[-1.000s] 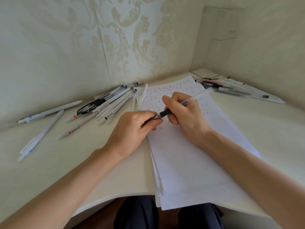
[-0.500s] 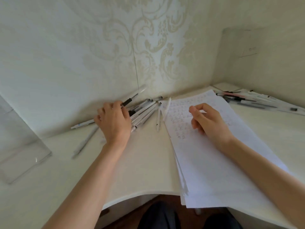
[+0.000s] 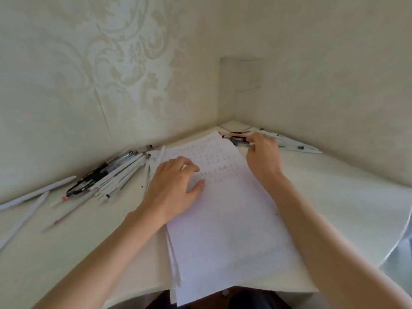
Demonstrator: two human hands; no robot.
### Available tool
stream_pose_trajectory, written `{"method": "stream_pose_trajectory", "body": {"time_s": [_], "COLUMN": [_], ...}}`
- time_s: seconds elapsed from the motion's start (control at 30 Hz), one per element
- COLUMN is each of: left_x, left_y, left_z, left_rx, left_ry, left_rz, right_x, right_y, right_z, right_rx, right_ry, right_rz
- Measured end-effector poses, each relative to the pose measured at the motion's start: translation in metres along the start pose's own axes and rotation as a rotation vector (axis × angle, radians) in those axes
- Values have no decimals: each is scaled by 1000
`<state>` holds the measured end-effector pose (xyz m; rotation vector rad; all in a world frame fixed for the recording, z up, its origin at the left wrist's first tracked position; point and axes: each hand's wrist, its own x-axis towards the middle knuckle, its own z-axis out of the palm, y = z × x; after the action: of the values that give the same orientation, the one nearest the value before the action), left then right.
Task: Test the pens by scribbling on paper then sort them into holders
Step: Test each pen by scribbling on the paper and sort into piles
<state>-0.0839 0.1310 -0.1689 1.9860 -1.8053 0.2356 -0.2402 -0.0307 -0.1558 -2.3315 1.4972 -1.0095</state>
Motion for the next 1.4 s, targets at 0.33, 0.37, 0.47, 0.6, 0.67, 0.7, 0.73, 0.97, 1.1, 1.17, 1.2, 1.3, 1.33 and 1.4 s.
{"method": "stream_pose_trajectory", "body": {"time_s": [0.33,0.37,0.47,0.6,0.67,0.7,0.73,0.97,1.1,1.17,1.2,1.3,1.33,1.4], "left_x": [0,0,0,-1,0,0,0,2,1,1,1,1,1,2], "left_y": [-9,-9,-10,-12,-11,-11,-11,-13,-12,-12,-13,-14,-14,-14], "left_z": [17,18,19,19,19,18,18,19,18,19,19,20,20,19], "left_rx": [-181,-187,-202,-226,-228,-224,-218,-239,-240,-237,-240,-244,-244,-246], "left_ry": [-172,-171,-160,-161,-162,-166,-172,-185,-193,-200,-199,-193,-193,-191], "left_rz": [15,13,7,13,13,11,6,-3,-2,-6,-6,-3,-3,0], "right_x": [17,17,19,25,27,27,26,25,23,23,23,27,27,27], "right_y": [35,35,38,42,42,41,40,35,35,35,36,41,44,46], "right_z": [10,10,10,10,11,13,14,10,3,-1,-3,-4,-3,-4], "right_rx": [-317,-326,-387,-378,-378,-386,-393,-481,-464,-426,-405,-264,-198,-101], "right_ry": [-152,-159,-137,-186,-225,-228,-219,-159,-181,-212,-228,-243,-222,-181], "right_rz": [203,208,174,43,19,16,16,14,19,52,70,80,72,81]}}
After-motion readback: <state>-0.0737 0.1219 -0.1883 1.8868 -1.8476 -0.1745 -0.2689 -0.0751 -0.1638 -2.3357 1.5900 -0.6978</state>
